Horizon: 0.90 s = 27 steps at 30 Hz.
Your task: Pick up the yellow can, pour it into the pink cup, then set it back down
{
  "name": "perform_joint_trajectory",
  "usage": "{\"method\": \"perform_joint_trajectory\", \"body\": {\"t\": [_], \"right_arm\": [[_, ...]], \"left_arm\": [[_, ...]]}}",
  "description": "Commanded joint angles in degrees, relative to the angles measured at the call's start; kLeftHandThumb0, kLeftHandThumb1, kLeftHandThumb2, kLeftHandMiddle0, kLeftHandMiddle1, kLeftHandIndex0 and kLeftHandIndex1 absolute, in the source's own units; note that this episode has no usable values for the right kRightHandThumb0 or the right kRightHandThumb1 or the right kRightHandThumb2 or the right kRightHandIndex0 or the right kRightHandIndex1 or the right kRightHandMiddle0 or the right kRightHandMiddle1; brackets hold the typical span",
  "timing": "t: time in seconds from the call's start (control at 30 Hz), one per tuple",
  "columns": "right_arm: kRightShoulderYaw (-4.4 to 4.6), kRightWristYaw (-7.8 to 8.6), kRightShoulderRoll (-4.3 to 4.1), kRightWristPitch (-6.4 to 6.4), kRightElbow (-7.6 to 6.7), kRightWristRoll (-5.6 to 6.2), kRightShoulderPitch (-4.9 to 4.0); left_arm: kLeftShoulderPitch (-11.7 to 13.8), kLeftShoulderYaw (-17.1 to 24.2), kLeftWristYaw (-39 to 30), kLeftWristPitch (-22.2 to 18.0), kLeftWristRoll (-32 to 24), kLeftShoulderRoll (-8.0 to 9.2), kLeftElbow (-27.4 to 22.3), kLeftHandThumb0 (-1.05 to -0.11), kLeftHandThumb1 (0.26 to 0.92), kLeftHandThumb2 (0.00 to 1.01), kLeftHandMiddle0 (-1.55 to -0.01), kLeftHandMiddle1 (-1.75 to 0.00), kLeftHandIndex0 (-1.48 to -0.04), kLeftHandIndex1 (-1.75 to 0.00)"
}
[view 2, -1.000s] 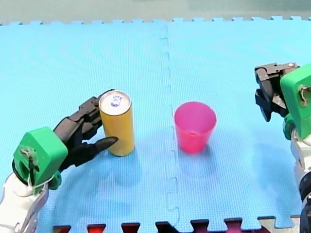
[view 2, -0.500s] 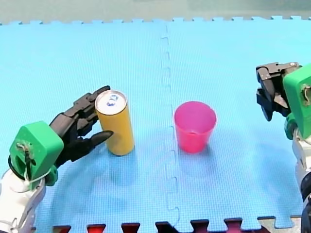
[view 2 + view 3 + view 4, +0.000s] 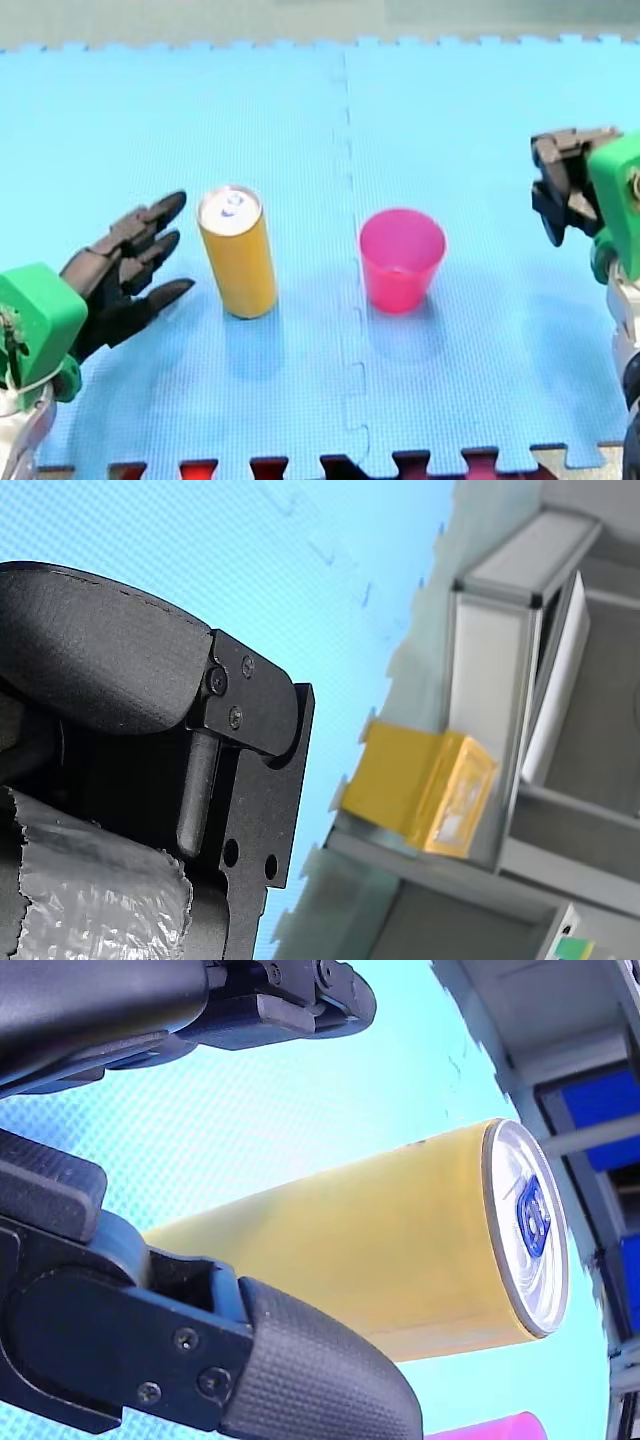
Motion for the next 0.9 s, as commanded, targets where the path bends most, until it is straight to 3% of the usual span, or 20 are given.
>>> {"method": "perform_joint_trajectory", "body": {"t": [0.0, 0.17, 0.6, 0.87], "right_arm": [[0.01, -0.17, -0.35, 0.20, 0.06, 0.00, -0.31], [0.14, -0.22, -0.47, 0.14, 0.00, -0.12, -0.33], [0.99, -1.41, -0.82, 0.00, -0.17, -0.90, -0.19], [1.05, -1.45, -0.82, 0.02, -0.20, -0.80, -0.08]], "left_arm": [[1.2, -0.2, 0.1, 2.0, -0.5, -0.26, -3.2, -1.048, 0.921, 0.07, -0.18, 0.00, -0.21, 0.00], [0.1, -1.7, 1.9, 4.3, 2.3, -0.12, -3.3, -1.048, 0.920, 0.05, -0.18, 0.00, -0.21, 0.00], [-1.6, -1.8, 1.9, -0.2, 2.3, -0.95, 2.4, -1.048, 0.921, 0.03, -0.17, 0.00, -0.21, 0.00], [-2.5, -1.6, 1.7, -2.0, 2.1, -1.33, 4.7, -1.048, 0.921, 0.03, -0.18, 0.00, -0.22, -0.01]]}}
